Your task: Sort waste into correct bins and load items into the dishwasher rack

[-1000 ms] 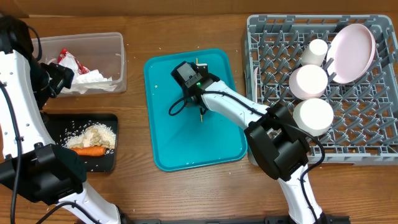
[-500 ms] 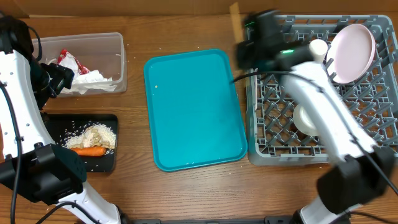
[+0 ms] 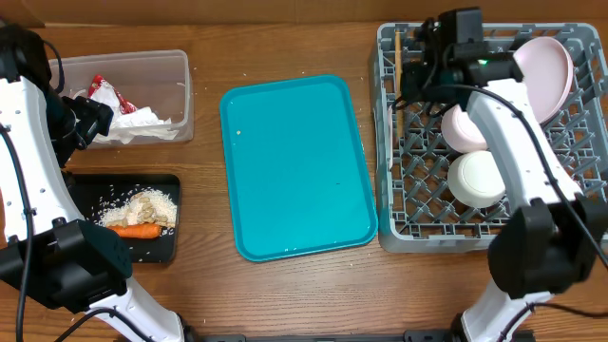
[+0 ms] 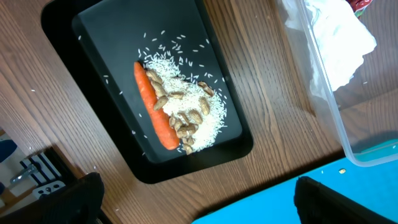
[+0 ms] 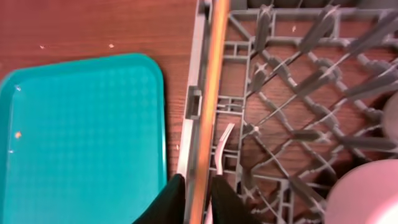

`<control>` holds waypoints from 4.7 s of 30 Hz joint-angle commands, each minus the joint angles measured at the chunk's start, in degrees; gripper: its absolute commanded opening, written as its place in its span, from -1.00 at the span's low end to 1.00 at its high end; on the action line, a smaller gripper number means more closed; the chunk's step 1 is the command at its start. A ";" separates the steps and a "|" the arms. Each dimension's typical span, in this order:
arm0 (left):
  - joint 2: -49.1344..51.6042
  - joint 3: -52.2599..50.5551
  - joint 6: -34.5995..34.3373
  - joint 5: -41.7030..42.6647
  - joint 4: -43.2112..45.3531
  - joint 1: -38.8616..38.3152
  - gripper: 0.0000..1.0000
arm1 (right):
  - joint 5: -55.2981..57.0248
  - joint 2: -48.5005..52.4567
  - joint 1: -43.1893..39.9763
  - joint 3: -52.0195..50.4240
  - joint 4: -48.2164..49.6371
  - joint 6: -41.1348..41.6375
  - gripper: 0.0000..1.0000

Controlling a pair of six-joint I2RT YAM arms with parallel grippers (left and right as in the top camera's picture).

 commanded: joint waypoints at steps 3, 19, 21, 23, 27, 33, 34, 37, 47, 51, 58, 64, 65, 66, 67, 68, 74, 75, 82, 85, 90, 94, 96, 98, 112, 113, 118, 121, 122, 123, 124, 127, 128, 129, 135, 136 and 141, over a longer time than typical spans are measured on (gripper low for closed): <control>-1.62 -0.07 0.07 0.07 -0.13 -0.28 1.00 | 0.72 3.67 0.11 -0.46 0.31 2.36 -0.52; -1.62 -0.07 0.07 0.07 -0.13 -0.28 1.00 | 0.74 -10.49 0.20 -0.31 -13.73 10.73 -0.24; -1.62 -0.07 0.07 0.07 -0.13 -0.28 1.00 | 1.57 -15.02 0.22 -0.68 -17.97 10.69 -0.22; -1.62 -0.07 0.07 0.07 -0.13 -0.28 1.00 | 2.60 -18.08 0.50 -1.97 -20.46 10.71 -0.21; -1.62 -0.07 0.07 0.07 -0.13 -0.28 1.00 | 3.69 -24.52 1.40 -8.72 -22.21 11.02 -0.21; -1.62 -0.07 0.07 0.07 -0.13 -0.28 0.99 | -0.33 -40.72 3.28 -31.89 -11.45 12.02 -0.21; -1.62 -0.07 0.07 0.07 -0.13 -0.28 0.99 | -0.37 -42.51 3.28 -34.23 -10.56 13.05 -0.18; -1.62 -0.07 0.07 0.07 -0.13 -0.28 1.00 | -0.37 -47.36 3.28 -40.94 -8.41 17.66 1.00; -1.62 -0.07 0.07 0.07 -0.13 -0.28 1.00 | -0.17 -48.06 3.28 -43.95 -8.35 28.70 1.00; -1.62 -0.07 0.07 0.07 -0.13 -0.28 1.00 | -1.20 -48.06 3.28 -43.95 -9.90 29.14 1.00; -1.62 -0.07 0.07 0.07 -0.13 -0.28 0.99 | -0.96 -48.06 3.28 -44.35 -9.64 28.44 1.00; -1.62 -0.07 0.07 0.07 -0.13 -0.28 1.00 | -0.07 -49.83 3.65 -50.58 0.13 27.36 1.00; -1.62 -0.07 0.07 0.07 -0.13 -0.28 1.00 | -0.26 -50.49 3.65 -51.56 1.64 26.93 1.00; -1.62 -0.07 0.07 0.07 -0.13 -0.28 1.00 | -0.74 -52.09 3.65 -53.86 4.98 26.43 1.00; -1.62 -0.07 0.07 0.07 -0.13 -0.28 1.00 | -1.81 -54.07 3.65 -56.46 8.50 25.49 1.00; -1.62 -0.07 0.07 0.07 -0.13 -0.28 1.00 | -2.84 -56.19 3.65 -59.30 12.31 24.83 1.00; -1.62 -0.07 0.07 0.07 -0.13 -0.28 1.00 | -4.68 -73.94 3.48 -77.09 34.38 21.88 1.00; -1.62 -0.07 0.07 0.07 -0.13 -0.28 1.00 | -4.72 -77.44 3.34 -79.69 37.64 20.81 1.00; -1.62 -0.07 0.07 0.07 -0.13 -0.28 1.00 | -3.23 -95.82 2.99 -91.62 51.71 14.84 1.00; -1.62 -0.07 0.07 0.07 -0.13 -0.28 1.00 | 1.40 -100.94 2.86 -93.96 51.65 13.42 1.00; -1.62 -0.07 0.07 0.07 -0.13 -0.28 0.99 | 4.00 -107.08 -0.04 -96.72 49.92 13.44 1.00; -1.62 -0.07 0.07 0.07 -0.13 -0.28 1.00 | 4.55 -108.50 -2.73 -96.72 48.22 13.38 1.00; -1.62 -0.07 0.07 0.07 -0.13 -0.28 1.00 | 5.97 -108.48 -4.07 -96.72 46.97 13.40 1.00; -1.62 -0.07 0.07 0.07 -0.13 -0.28 0.99 | 7.19 -108.48 -5.31 -96.72 45.66 13.38 1.00; -1.62 -0.07 0.07 0.07 -0.13 -0.28 0.99 | 7.58 -108.45 -6.97 -96.70 45.64 13.42 1.00; -1.62 -0.07 0.07 0.07 -0.13 -0.28 1.00 | 7.58 -108.45 -6.97 -96.70 45.66 13.42 1.00; -1.62 -0.07 0.07 0.07 -0.13 -0.28 1.00 | 7.58 -108.45 -6.97 -96.70 45.64 13.42 1.00; -1.62 -0.07 0.07 0.07 -0.13 -0.28 0.99 | 7.58 -108.45 -6.97 -96.70 45.66 13.42 0.99; -1.62 -0.07 0.07 0.07 -0.13 -0.28 1.00 | 7.58 -108.45 -6.97 -96.70 45.64 13.42 1.00; -1.62 -0.07 0.07 0.07 -0.13 -0.28 1.00 | 7.58 -108.45 -6.97 -96.70 45.66 13.42 1.00; -1.62 -0.07 0.07 0.07 -0.13 -0.28 1.00 | 7.58 -108.45 -6.97 -96.70 45.66 13.42 1.00; -1.62 -0.07 0.07 0.07 -0.13 -0.28 1.00 | 7.58 -108.45 -6.97 -96.70 45.64 13.42 1.00; -1.62 -0.07 0.07 0.07 -0.13 -0.28 1.00 | 7.58 -108.45 -6.97 -96.70 45.66 13.42 1.00; -1.62 -0.07 0.07 0.07 -0.13 -0.28 1.00 | 7.58 -108.45 -6.97 -96.70 45.64 13.42 1.00; -1.62 -0.07 0.07 0.07 -0.13 -0.28 1.00 | 7.58 -108.45 -6.97 -96.70 45.64 13.42 1.00; -1.62 -0.07 0.07 0.07 -0.13 -0.28 1.00 | 7.58 -108.45 -6.97 -96.70 45.64 13.42 1.00; -1.66 -0.04 0.07 0.07 -0.04 -0.28 1.00 | 7.58 -108.45 -6.97 -96.70 45.66 13.42 1.00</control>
